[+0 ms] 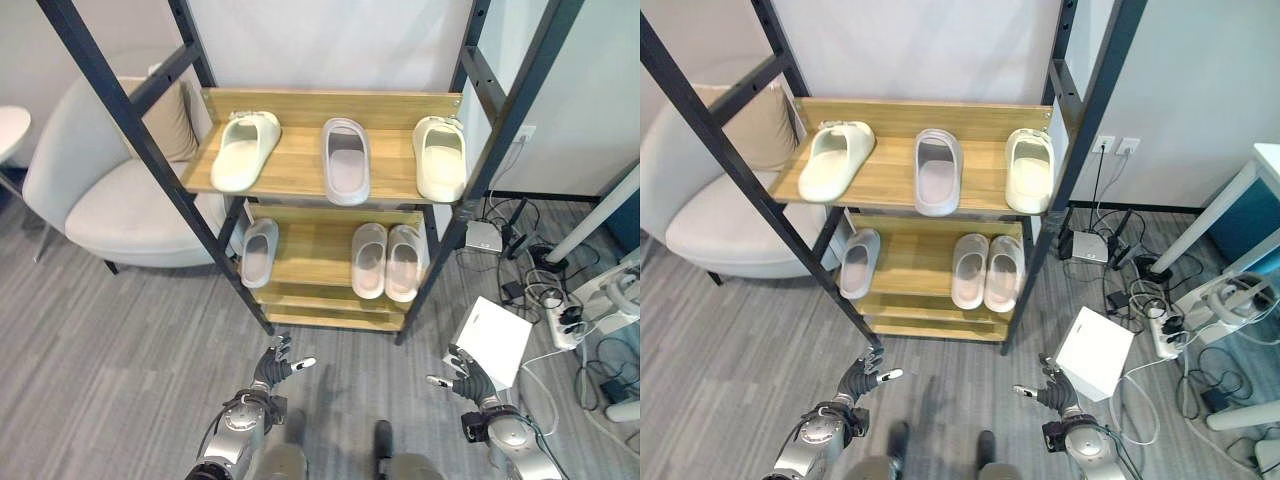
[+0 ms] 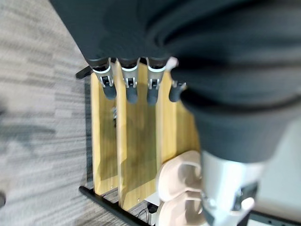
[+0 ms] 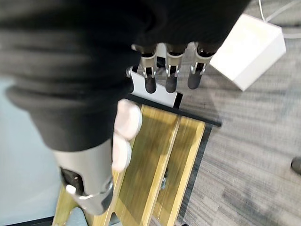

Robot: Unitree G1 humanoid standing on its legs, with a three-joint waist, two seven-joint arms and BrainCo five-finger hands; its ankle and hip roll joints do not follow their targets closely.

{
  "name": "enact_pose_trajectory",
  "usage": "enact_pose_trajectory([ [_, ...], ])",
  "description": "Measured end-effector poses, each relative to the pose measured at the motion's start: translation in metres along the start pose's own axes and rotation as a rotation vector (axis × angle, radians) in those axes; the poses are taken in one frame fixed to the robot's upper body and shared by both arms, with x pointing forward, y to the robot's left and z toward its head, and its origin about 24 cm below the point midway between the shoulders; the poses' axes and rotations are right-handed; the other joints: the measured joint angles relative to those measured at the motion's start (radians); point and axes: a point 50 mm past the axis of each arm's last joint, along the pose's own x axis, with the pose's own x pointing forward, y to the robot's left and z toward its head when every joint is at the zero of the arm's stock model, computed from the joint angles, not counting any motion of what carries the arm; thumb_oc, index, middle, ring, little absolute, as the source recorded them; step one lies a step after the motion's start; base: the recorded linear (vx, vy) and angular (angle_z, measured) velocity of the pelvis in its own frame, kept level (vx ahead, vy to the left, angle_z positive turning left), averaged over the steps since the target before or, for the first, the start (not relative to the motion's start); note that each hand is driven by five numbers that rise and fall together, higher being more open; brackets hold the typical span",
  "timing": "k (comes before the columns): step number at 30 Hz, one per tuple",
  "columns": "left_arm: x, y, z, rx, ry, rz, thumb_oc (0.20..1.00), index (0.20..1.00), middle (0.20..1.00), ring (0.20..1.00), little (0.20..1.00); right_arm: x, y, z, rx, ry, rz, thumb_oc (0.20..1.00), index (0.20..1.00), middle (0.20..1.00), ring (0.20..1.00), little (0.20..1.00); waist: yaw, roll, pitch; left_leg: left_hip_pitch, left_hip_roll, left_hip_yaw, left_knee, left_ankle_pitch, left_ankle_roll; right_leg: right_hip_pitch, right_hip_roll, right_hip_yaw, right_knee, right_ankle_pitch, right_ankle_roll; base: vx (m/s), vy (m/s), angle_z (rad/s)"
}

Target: Arrange the slippers neatly on the shoe rack.

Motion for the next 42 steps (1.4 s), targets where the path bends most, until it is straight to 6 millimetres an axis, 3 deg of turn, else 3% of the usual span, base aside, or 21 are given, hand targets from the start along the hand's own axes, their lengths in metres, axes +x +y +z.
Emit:
enact_pose_trajectory([
  [2,-0.001,0.009,0.003,0.028,-0.012,0.011,1.000,1.000,1.000,1.000,1.000,0.000,0.016,-0.004,0.011,0.018,0.043,1.000,1.000,1.000,1.000,1.000,0.008,-0.044,-0.016,0.016,-0.044,0.039,-0.024,0.006,0.030,-0.038,-0.051,0.014,0.043,-0.001,0.026,0.09,0.172,-0.27],
  [3,-0.002,0.015,-0.001,0.042,0.007,0.024,1.000,1.000,1.000,1.000,1.000,0.001,0.028,-0.003,0.029,0.018,0.068,1.000,1.000,1.000,1.000,1.000,0.010,-0.055,-0.019,0.016,-0.056,0.052,-0.026,0.025,0.046,-0.087,-0.076,0.021,0.147,-0.038,0.049,0.09,0.115,-0.18],
  [5,-0.004,0.019,-0.003,0.051,0.014,0.027,1.000,1.000,1.000,1.000,1.000,0.002,0.035,-0.001,0.027,0.013,0.092,1.000,1.000,1.000,1.000,1.000,0.022,-0.046,-0.021,0.031,-0.050,0.067,-0.038,0.022,0.050,-0.119,-0.067,0.010,0.237,-0.090,0.067,0.05,0.054,-0.23],
  [8,-0.004,0.025,-0.001,0.072,0.010,0.038,1.000,1.000,1.000,1.000,1.000,0.005,0.038,0.005,0.026,-0.003,0.110,1.000,1.000,1.000,1.000,1.000,0.040,-0.041,-0.019,0.040,-0.055,0.064,-0.044,0.022,0.050,-0.085,-0.058,-0.011,0.175,-0.098,0.081,0.04,-0.053,-0.10],
  [9,-0.003,0.028,0.002,0.079,0.002,0.040,1.000,1.000,1.000,1.000,1.000,0.007,0.038,0.009,0.024,-0.013,0.111,1.000,1.000,1.000,1.000,1.000,0.039,-0.043,-0.020,0.045,-0.058,0.064,-0.044,0.022,0.050,-0.023,-0.036,-0.006,0.055,-0.093,0.081,0.10,-0.128,0.11],
  [11,-0.003,0.029,0.002,0.081,0.002,0.044,1.000,1.000,1.000,1.000,1.000,0.008,0.039,0.010,0.024,-0.015,0.112,1.000,1.000,1.000,1.000,1.000,0.041,-0.048,-0.023,0.051,-0.068,0.063,-0.044,0.020,0.047,0.009,-0.031,0.000,-0.003,-0.078,0.083,0.07,-0.092,0.12],
  [13,-0.004,0.031,0.002,0.084,0.002,0.046,1.000,1.000,1.000,1.000,1.000,0.008,0.039,0.010,0.027,-0.014,0.114,1.000,1.000,1.000,1.000,1.000,0.052,-0.070,-0.032,0.053,-0.093,0.065,-0.044,0.015,0.044,0.035,-0.035,-0.002,-0.006,-0.020,0.073,0.08,-0.143,0.08],
  [16,-0.009,0.021,-0.005,0.055,0.012,0.028,1.000,1.000,1.000,1.000,1.000,0.007,0.038,0.008,0.023,-0.004,0.111,1.000,1.000,1.000,1.000,1.000,0.054,-0.053,-0.027,0.070,-0.072,0.064,-0.045,0.014,0.042,0.053,-0.020,-0.005,-0.007,-0.011,0.071,0.06,-0.132,-0.01],
  [22,-0.012,0.012,-0.011,0.029,0.026,0.004,1.000,1.000,1.000,1.000,1.000,0.001,0.030,-0.004,0.002,0.030,0.099,1.000,1.000,1.000,1.000,1.000,0.044,-0.047,-0.051,0.066,0.002,0.059,-0.050,-0.008,0.014,0.050,0.055,-0.005,0.001,-0.032,0.007,0.04,-0.259,-0.03],
  [23,-0.012,0.011,-0.011,0.023,0.025,0.002,1.000,1.000,1.000,1.000,1.000,0.001,0.028,-0.004,-0.003,0.031,0.099,1.000,1.000,1.000,1.000,1.000,0.038,-0.043,-0.051,0.051,0.017,0.048,-0.019,-0.013,-0.014,0.041,0.080,-0.008,0.020,-0.045,-0.021,-0.02,-0.260,0.23],
  [25,-0.012,0.007,-0.011,0.016,0.024,-0.006,1.000,1.000,1.000,1.000,1.000,-0.002,0.028,-0.009,-0.003,0.044,0.100,1.000,1.000,1.000,1.000,1.000,0.036,-0.049,-0.047,0.028,0.031,0.035,0.039,-0.009,-0.036,0.043,0.100,-0.013,0.012,-0.048,-0.036,0.01,-0.144,0.22],
  [27,-0.002,0.005,0.004,0.020,-0.017,-0.019,1.000,1.000,1.000,1.000,1.000,0.002,0.027,-0.003,-0.012,0.025,0.102,1.000,1.000,1.000,1.000,1.000,0.038,-0.081,-0.005,-0.141,-0.012,-0.016,0.275,-0.049,-0.075,0.035,0.083,-0.034,0.016,-0.058,-0.064,0.13,-0.015,0.44],
  [29,-0.001,0.001,0.003,0.020,-0.012,-0.031,1.000,1.000,1.000,1.000,1.000,0.003,0.023,-0.001,-0.030,0.021,0.097,1.000,1.000,1.000,1.000,1.000,0.050,-0.088,0.015,-0.165,-0.030,0.009,0.122,-0.049,-0.055,0.050,0.070,-0.061,-0.005,-0.060,-0.077,0.17,0.063,0.45],
  [31,-0.002,-0.002,0.000,0.029,-0.002,-0.042,1.000,1.000,1.000,1.000,1.000,0.004,0.019,0.001,-0.038,0.017,0.085,1.000,1.000,1.000,1.000,1.000,0.047,-0.063,0.026,-0.164,-0.033,0.022,-0.025,-0.032,-0.052,0.062,0.083,-0.087,-0.005,-0.069,-0.074,0.30,0.222,0.18],
  [33,-0.004,0.000,-0.003,0.033,0.010,-0.032,1.000,1.000,1.000,1.000,1.000,0.008,0.018,0.007,-0.051,-0.003,0.086,1.000,1.000,1.000,1.000,1.000,0.066,-0.038,0.017,-0.165,-0.039,0.011,-0.023,-0.030,-0.049,0.054,0.085,-0.049,-0.005,-0.073,-0.076,0.34,0.266,-0.45],
  [35,-0.007,-0.003,-0.011,0.023,0.039,-0.033,1.000,1.000,1.000,1.000,1.000,0.008,0.017,0.007,-0.079,-0.002,0.085,1.000,1.000,1.000,1.000,1.000,0.046,0.007,-0.011,-0.095,-0.048,0.010,-0.036,0.029,0.029,0.071,0.089,-0.030,0.007,-0.089,-0.036,0.36,0.293,-0.42],
  [36,-0.010,-0.004,-0.016,0.022,0.052,-0.038,1.000,1.000,1.000,1.000,1.000,0.005,0.018,0.001,-0.083,0.018,0.090,1.000,1.000,1.000,1.000,1.000,0.030,0.010,-0.008,-0.049,-0.050,0.017,-0.049,0.054,0.066,0.075,0.070,-0.029,0.089,-0.124,-0.001,0.26,0.226,-0.55],
  [37,-0.012,-0.004,-0.021,0.028,0.070,-0.037,1.000,1.000,1.000,1.000,1.000,0.003,0.022,-0.004,-0.087,0.036,0.104,1.000,1.000,1.000,1.000,1.000,0.032,0.011,-0.008,0.000,-0.055,0.046,-0.052,0.048,0.075,0.005,0.049,-0.011,0.322,-0.203,0.028,0.21,0.178,-0.57],
  [39,-0.012,0.001,-0.020,0.042,0.066,-0.029,1.000,1.000,1.000,1.000,1.000,0.001,0.029,-0.006,-0.099,0.035,0.134,1.000,1.000,1.000,1.000,1.000,0.024,0.004,-0.026,0.017,-0.066,0.057,-0.051,0.028,0.086,-0.118,0.012,-0.009,0.574,-0.259,0.054,0.09,0.058,-0.23],
  [40,-0.009,0.007,-0.013,0.059,0.047,-0.020,1.000,1.000,1.000,1.000,1.000,-0.002,0.035,-0.007,-0.080,0.037,0.145,1.000,1.000,1.000,1.000,1.000,0.020,-0.018,-0.049,0.021,-0.091,0.049,-0.046,0.032,0.086,-0.177,-0.020,-0.007,0.597,-0.295,0.057,0.08,-0.028,0.23],
  [42,-0.002,0.013,-0.001,0.086,0.014,-0.014,1.000,1.000,1.000,1.000,1.000,-0.001,0.041,-0.006,-0.063,0.032,0.156,1.000,1.000,1.000,1.000,1.000,0.018,-0.041,-0.046,0.022,-0.106,0.038,-0.045,0.042,0.095,-0.190,-0.032,-0.007,0.484,-0.302,0.059,0.07,-0.096,0.34],
])
